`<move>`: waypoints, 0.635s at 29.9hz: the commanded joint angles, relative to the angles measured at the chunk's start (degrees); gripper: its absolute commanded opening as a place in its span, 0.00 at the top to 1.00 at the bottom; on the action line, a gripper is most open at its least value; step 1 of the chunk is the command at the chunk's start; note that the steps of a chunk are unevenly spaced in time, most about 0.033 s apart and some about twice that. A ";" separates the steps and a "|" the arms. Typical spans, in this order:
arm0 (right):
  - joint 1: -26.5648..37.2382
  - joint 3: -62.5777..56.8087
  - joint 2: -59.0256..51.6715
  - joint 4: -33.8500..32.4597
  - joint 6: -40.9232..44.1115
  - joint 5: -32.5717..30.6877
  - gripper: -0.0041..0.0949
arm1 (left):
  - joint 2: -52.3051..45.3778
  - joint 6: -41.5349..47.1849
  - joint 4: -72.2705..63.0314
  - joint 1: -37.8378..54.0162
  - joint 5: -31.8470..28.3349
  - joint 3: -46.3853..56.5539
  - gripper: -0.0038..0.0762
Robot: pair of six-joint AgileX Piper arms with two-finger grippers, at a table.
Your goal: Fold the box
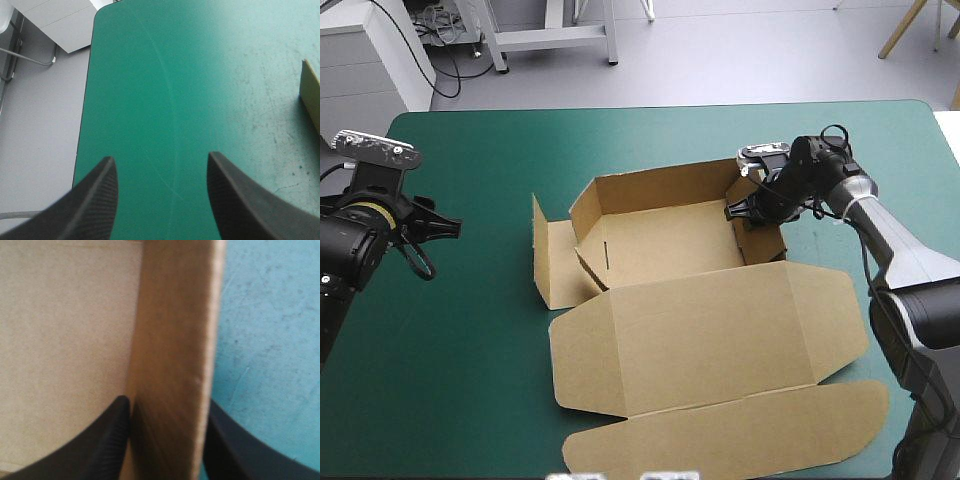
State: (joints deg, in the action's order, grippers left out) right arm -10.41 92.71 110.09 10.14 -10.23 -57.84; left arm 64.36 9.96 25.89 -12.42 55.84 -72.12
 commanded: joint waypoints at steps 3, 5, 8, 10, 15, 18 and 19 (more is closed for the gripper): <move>0.10 6.82 -5.19 0.70 -1.11 -0.38 0.16 | -1.26 0.81 1.81 0.01 -2.30 -1.44 0.47; 0.10 8.81 -6.76 0.16 -1.11 -1.46 0.16 | -1.26 0.70 2.04 0.01 -1.86 -1.44 0.47; 0.10 11.86 -9.97 -1.29 -1.11 -4.63 0.16 | -1.26 0.70 2.74 0.01 -1.76 -1.44 0.47; 0.10 13.03 -12.65 -2.79 -1.11 -6.59 0.17 | -1.26 0.70 2.87 0.01 -1.76 -1.44 0.47; 0.10 13.68 -20.01 -5.22 -1.11 -8.12 0.17 | -1.26 0.70 2.87 0.01 -1.86 -1.44 0.47; 0.10 13.68 -24.26 -5.48 -1.11 -9.65 0.17 | -1.26 0.70 2.87 0.01 -1.86 -1.44 0.47; 0.10 13.68 -25.42 -5.48 -1.11 -10.10 0.17 | -1.26 0.70 2.87 0.01 -1.98 -1.44 0.47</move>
State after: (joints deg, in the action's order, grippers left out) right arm -10.41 104.57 90.11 4.95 -10.72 -68.69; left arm 64.36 9.96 27.06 -12.42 56.50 -72.12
